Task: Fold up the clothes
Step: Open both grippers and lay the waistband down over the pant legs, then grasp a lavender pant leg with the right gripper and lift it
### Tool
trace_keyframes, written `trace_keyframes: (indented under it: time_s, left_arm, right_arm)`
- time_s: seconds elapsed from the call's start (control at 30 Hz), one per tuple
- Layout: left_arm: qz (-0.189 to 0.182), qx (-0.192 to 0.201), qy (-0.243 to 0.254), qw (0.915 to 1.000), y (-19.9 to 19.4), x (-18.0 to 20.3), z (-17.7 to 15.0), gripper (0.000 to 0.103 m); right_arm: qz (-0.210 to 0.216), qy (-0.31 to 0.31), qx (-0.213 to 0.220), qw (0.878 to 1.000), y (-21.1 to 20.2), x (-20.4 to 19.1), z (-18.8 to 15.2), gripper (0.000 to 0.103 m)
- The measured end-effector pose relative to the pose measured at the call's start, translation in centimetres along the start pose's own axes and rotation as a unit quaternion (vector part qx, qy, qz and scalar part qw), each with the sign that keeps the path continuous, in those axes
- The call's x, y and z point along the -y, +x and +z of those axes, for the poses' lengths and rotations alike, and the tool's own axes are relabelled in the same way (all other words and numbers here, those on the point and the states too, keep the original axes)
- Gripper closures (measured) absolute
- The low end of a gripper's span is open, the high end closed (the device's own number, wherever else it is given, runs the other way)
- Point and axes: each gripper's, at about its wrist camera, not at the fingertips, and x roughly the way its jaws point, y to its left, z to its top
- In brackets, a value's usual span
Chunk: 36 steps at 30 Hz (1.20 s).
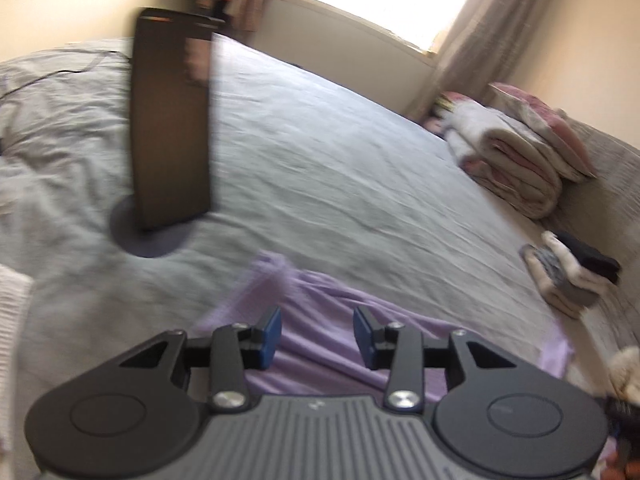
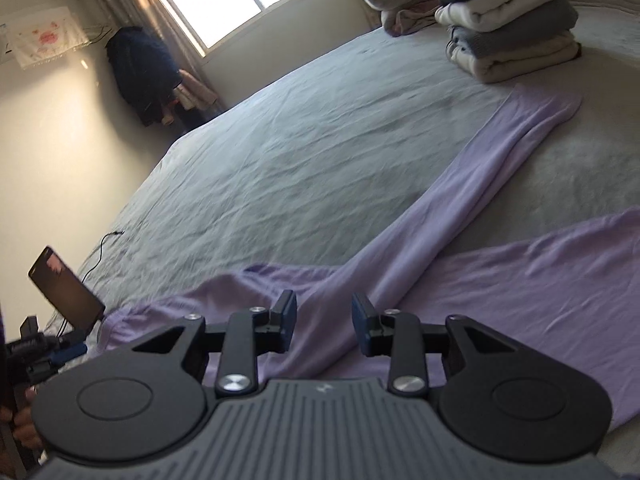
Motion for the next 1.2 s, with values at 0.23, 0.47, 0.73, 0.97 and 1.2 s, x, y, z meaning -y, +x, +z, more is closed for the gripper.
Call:
trace_keyframes:
  time_s: [0.23,0.47,0.73,0.97,1.2]
  left_arm:
    - [-0.081,-0.057,0.040,0.9943,2.8,5.2,-1.7,0.062]
    - [-0.140,-0.116,0.113,0.9769,6.0,10.9,-4.2,0.062]
    - [-0.181,-0.158,0.171,0.9555,8.3,14.2,-5.7,0.062]
    - [-0.203,-0.176,0.203,0.9416,9.3,15.9,-6.3,0.062]
    - [-0.216,-0.185,0.220,0.9333,9.5,17.1,-6.8,0.062]
  right_arm:
    - [-0.042,-0.005,0.001,0.999,2.2,1.5,3.8,0.068]
    - [-0.121,-0.019,-0.012,0.992,7.2,3.2,6.6,0.068]
    - [-0.199,-0.056,-0.021,0.978,10.3,4.2,7.5,0.097]
    - [-0.203,-0.050,-0.015,0.978,8.8,4.8,8.2,0.103]
    - [-0.184,-0.039,0.010,0.982,4.3,5.2,8.9,0.103]
